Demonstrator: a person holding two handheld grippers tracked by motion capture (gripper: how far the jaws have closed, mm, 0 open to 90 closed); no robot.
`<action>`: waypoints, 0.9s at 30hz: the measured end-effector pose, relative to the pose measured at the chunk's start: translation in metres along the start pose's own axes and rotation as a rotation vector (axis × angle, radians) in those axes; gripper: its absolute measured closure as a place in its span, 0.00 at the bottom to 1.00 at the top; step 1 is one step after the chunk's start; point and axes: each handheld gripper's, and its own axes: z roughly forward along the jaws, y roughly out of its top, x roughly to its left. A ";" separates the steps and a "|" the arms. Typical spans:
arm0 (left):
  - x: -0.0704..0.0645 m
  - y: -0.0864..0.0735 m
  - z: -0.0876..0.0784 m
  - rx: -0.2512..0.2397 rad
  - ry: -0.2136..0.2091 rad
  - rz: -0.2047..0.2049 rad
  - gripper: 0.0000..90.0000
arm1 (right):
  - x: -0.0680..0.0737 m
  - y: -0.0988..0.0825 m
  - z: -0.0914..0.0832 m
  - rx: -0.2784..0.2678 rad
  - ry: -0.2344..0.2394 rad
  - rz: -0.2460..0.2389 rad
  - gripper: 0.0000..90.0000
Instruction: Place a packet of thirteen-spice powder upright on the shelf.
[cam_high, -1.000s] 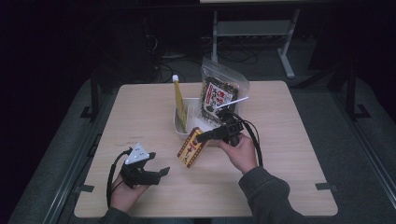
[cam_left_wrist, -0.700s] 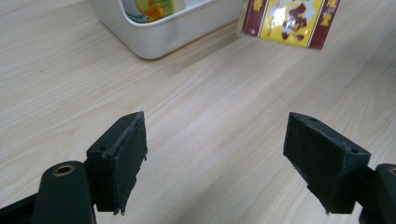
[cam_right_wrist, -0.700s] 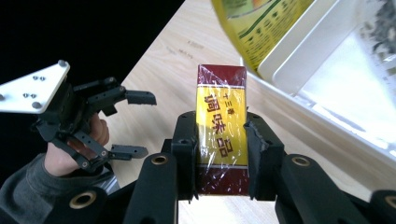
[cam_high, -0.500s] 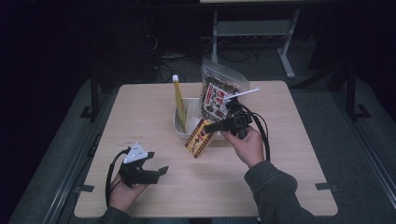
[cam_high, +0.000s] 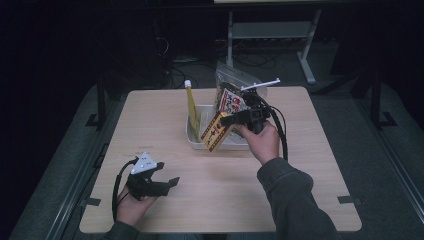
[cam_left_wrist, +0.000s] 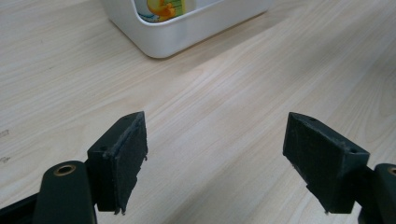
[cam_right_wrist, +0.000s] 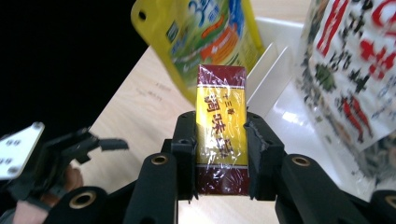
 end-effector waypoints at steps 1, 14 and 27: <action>0.000 0.000 0.000 -0.002 0.001 0.000 0.24 | 0.001 0.003 0.001 -0.003 -0.005 0.001 0.75; 0.003 -0.001 -0.001 -0.004 -0.002 -0.009 0.24 | 0.002 0.028 0.017 -0.051 -0.085 0.045 0.75; 0.004 -0.002 -0.001 -0.008 -0.011 -0.016 0.24 | -0.001 0.032 0.033 -0.109 -0.161 0.102 0.75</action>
